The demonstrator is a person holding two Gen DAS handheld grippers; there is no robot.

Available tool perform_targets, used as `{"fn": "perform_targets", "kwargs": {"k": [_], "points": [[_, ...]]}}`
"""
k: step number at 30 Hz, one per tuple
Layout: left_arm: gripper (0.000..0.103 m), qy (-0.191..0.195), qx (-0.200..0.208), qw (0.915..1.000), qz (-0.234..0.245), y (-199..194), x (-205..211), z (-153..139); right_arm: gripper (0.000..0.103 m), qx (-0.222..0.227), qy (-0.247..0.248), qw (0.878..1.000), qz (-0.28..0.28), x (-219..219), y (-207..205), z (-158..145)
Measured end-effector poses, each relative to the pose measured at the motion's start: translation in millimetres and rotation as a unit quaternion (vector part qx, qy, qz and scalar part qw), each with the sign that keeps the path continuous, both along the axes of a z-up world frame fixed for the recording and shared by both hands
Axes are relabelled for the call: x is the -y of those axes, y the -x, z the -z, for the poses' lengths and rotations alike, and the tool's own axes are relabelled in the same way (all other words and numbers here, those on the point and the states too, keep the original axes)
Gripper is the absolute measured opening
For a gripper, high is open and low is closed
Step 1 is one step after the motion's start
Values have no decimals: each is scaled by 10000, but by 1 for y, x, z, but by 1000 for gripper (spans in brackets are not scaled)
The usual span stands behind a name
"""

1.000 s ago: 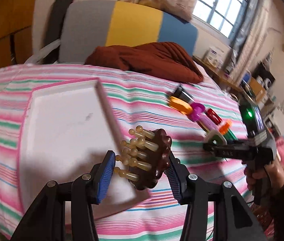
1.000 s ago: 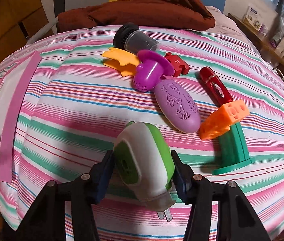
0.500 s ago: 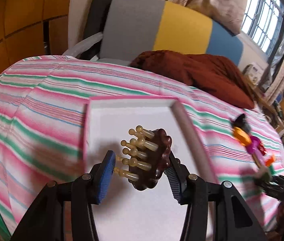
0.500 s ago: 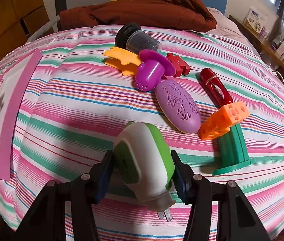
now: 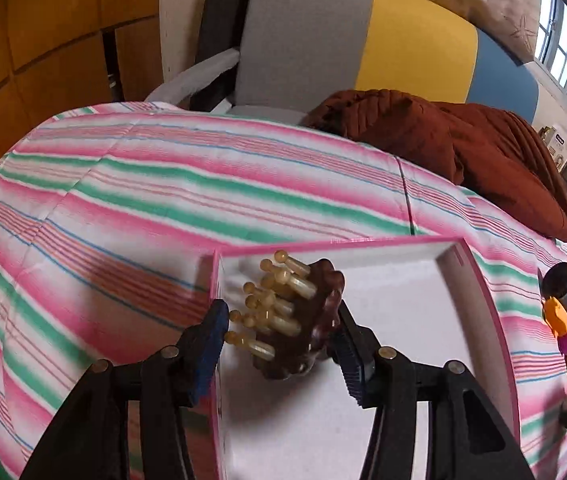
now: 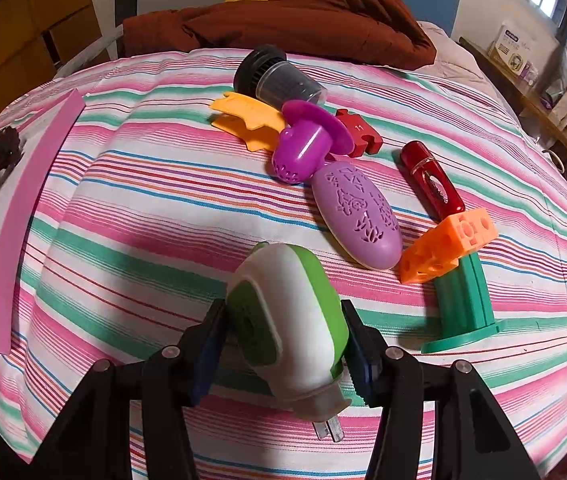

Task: Organize rigid objects
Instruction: 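Carry the brush into the white tray with the left tool while the right tool grasps the green-white device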

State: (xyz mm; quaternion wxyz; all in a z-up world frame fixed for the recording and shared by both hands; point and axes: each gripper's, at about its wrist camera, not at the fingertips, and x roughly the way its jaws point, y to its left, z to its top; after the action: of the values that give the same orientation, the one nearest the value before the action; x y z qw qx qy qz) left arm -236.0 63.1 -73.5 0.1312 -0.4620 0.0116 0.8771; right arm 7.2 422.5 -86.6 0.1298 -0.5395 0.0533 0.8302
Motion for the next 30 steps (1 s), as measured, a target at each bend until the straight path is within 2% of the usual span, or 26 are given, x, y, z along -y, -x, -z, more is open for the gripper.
{"fn": "perform_targets", "kwargs": {"k": [6,7,8,9,11,15,23,30], "points": [[56,-48,24,10000,72,-1,3,-9,55,-6,-16,10000,-1,-1,2,1],[59,-54,4,10000,57,-3,4,-11,55,-10,-18,10000,2,-1,2,1],[69,-2,-26,10000,9,-5,5,-13,55,-12,-24,10000,2,-1,2,1],[70,10,-82,10000,-9,-8,6,-15,55,-16,-35,10000,-1,-1,2,1],[70,-54,-101,9999,31,-13,8,-18,55,-19,-79,10000,-22,2,2,2],[70,114,-333,9993,-83,-31,12,-27,55,-25,-94,9999,-26,1,2,2],[71,-106,-448,9988,-156,-109,16,-40,55,-4,-151,9999,-70,3,2,2],[71,-121,-416,9990,138,-166,3,-42,55,-9,-85,10000,-30,1,2,2]]}}
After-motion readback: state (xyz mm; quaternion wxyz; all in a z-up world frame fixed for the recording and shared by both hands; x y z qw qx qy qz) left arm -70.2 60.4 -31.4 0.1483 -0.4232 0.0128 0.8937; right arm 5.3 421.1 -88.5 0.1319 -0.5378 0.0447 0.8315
